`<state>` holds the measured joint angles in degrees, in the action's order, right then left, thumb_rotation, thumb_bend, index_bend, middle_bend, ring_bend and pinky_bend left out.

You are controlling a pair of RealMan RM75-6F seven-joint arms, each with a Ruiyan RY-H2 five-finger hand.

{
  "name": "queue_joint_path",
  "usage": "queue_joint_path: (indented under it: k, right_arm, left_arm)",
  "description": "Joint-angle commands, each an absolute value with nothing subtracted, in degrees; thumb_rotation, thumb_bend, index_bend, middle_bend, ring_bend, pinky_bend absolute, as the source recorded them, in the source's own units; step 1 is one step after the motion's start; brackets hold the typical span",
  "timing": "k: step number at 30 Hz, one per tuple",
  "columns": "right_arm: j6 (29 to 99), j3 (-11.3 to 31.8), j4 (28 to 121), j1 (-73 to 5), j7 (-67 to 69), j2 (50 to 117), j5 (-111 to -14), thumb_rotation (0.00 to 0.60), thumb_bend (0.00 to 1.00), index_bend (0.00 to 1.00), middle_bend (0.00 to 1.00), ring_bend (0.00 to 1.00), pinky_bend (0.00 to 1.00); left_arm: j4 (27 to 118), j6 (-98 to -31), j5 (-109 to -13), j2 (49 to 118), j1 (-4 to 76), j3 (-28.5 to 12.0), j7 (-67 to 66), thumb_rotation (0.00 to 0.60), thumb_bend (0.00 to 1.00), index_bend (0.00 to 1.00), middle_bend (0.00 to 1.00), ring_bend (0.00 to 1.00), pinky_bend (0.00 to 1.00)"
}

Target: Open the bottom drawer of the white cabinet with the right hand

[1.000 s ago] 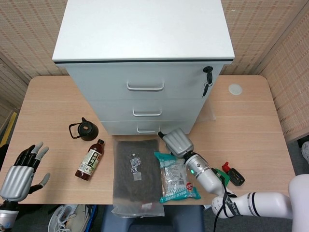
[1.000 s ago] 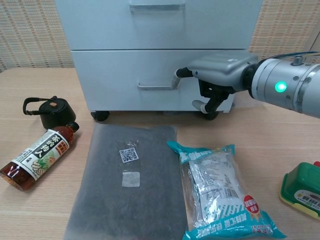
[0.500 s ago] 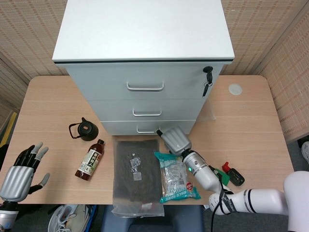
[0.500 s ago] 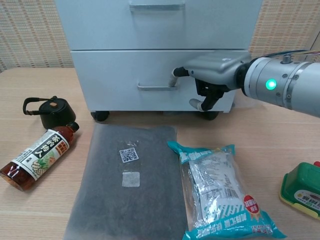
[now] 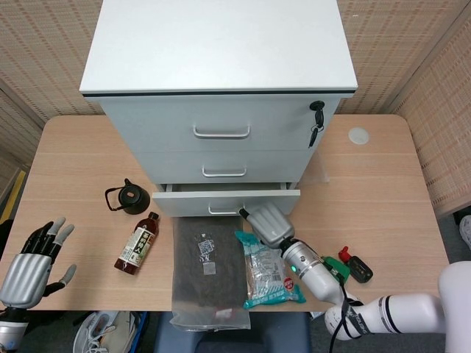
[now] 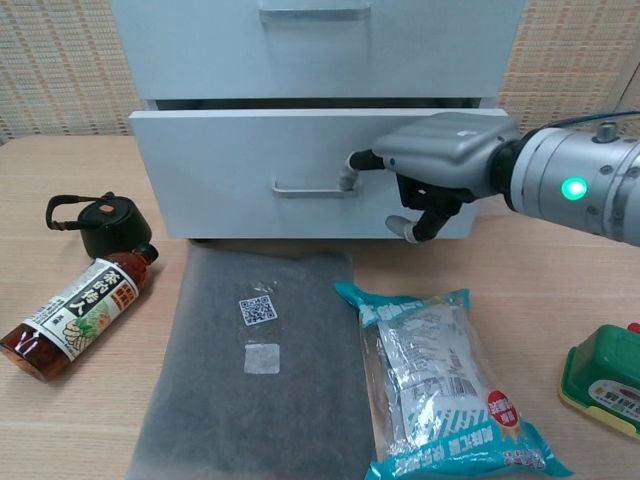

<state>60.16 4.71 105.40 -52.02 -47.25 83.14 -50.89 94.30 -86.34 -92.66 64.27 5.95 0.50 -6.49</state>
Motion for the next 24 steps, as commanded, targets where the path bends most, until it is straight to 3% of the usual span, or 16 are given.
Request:
queue_joint_path:
  k: [1, 24]
  right_arm:
    - [60.8, 3.8, 106.7, -51.5, -47.5, 82.6, -51.5, 0.600, 0.44, 0.19, 0.99, 1.00, 1.00]
    - [64.4, -2.3, 117.3, -48.3, -51.4, 78.5, -57.3, 0.600, 0.44, 0.19, 0.99, 1.00, 1.00]
  left_arm:
    - [94.4, -86.3, -92.8, 64.3, 6.0, 0.5, -6.5, 0.600, 0.32, 0.09, 0.00, 0.03, 0.11]
    - [94.8, -86.3, -93.5, 64.4, 6.1, 0.7, -7.0, 0.600, 0.32, 0.09, 0.00, 0.03, 0.11]
